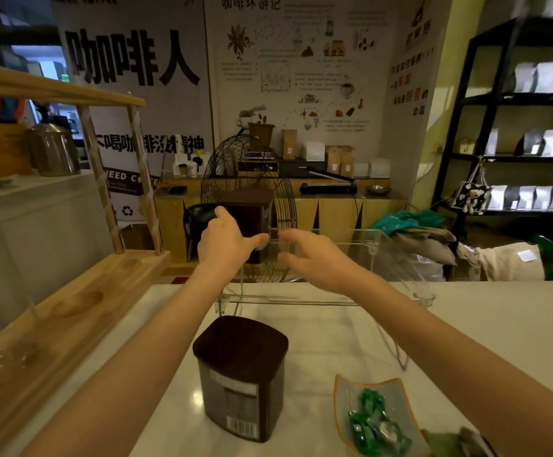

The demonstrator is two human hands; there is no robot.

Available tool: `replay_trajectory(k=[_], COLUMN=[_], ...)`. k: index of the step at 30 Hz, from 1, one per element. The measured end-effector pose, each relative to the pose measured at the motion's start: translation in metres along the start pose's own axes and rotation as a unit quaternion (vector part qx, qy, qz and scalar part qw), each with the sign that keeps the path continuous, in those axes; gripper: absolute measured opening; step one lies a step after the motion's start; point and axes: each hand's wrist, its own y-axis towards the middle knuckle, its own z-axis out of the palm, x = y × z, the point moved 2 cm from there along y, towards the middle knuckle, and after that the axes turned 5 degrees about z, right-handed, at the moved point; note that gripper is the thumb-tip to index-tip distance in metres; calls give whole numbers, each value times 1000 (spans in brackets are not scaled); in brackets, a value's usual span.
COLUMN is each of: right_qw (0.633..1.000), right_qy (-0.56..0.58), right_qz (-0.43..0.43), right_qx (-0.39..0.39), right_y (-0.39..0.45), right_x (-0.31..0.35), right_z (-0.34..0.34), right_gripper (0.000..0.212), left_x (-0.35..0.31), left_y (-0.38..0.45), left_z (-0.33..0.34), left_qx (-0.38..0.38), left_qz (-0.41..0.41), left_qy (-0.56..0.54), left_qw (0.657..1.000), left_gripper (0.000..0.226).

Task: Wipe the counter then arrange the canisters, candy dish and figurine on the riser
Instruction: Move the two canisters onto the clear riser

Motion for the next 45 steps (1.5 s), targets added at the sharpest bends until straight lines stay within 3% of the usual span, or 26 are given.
replay_trajectory(k=[5, 9, 12, 14, 20, 23, 27, 35, 45], right_qw=[997, 993, 997, 998, 989, 986, 987, 984, 996], right_qy=[-6, 23, 11, 8, 27, 46, 72, 114, 45], right_qz=[-75, -108, -73, -21, 55, 68, 69, 81, 5], right_qx=[-35, -33, 13, 57, 136, 146, 124, 112, 80], right_y=[-62, -101, -115, -121, -127, -125, -125, -124, -128], right_x=[-2, -11, -20, -24, -25, -20, -16, -16, -2], right_z=[-1, 11, 29, 42, 70, 78, 83, 83, 81], right_gripper=[40, 32, 39, 50, 74, 68, 58, 60, 65], left_x=[5, 20, 42, 60, 106, 110, 99, 65, 50], left_y=[-8, -37, -65, -79, -126, -152, -174, -199, -195], left_z=[-2, -16, -30, -39, -47, -35, -16, 4, -9], left_qx=[30, 34, 25, 8, 40, 134, 216, 113, 84], left_qz=[33, 108, 193, 219, 140, 50, -33, -96, -95], left_qy=[57, 127, 192, 178, 80, 20, -129, -258, -227], left_qw=[997, 985, 962, 959, 986, 989, 967, 955, 966], left_gripper=[89, 79, 65, 56, 53, 63, 79, 94, 89])
